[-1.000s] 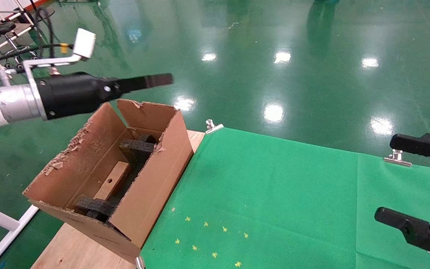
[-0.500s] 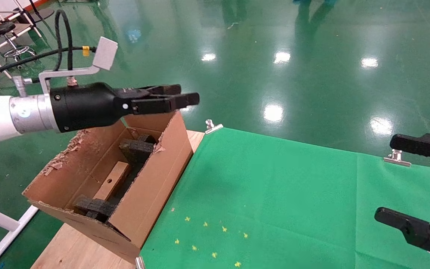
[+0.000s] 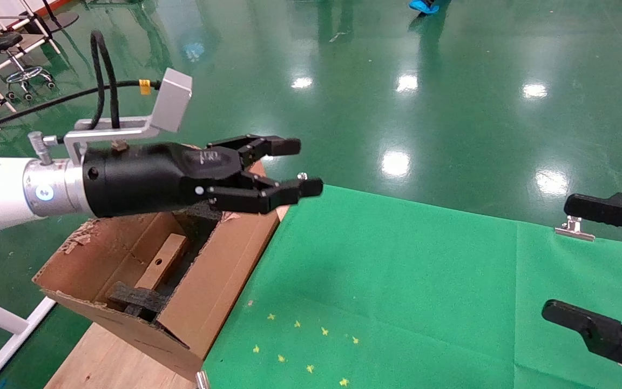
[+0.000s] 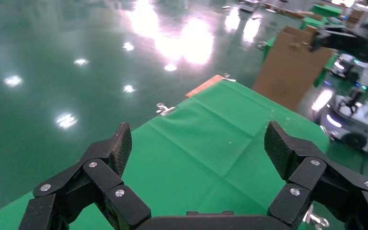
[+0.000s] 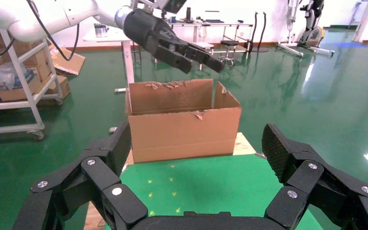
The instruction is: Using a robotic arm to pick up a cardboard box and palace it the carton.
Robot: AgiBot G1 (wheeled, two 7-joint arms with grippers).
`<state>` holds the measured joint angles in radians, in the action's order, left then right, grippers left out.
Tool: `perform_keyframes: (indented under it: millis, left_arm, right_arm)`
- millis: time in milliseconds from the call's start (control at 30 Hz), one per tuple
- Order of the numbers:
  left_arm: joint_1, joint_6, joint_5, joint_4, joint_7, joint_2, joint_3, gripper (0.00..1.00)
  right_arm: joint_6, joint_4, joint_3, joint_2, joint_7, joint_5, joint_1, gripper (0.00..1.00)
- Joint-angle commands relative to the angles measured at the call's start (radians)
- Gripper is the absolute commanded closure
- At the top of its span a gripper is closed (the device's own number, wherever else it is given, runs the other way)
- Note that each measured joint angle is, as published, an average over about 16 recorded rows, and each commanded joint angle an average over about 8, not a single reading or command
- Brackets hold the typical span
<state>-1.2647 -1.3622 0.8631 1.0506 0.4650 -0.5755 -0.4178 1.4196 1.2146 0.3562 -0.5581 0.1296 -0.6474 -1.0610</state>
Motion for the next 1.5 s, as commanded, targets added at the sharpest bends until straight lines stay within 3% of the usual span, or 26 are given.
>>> perform_keyframes:
  millis: [33,867,1500]
  left_arm:
    - [0.016,-0.011,-0.011,0.02,-0.024,-0.003,0.012,0.0]
    - [0.19,-0.134,-0.133,0.234,-0.276,-0.036,0.138,0.0]
    - [0.196,-0.137,-0.138,0.239,-0.281,-0.037,0.142,0.0]
  right_arm:
    - [0.0,0.0,0.0,0.0,0.0,0.0,0.0,0.0]
    - [0.0,0.0,0.0,0.0,0.0,0.0,0.0,0.0]
    - [0.0,0.0,0.0,0.0,0.0,0.0,0.0,0.0]
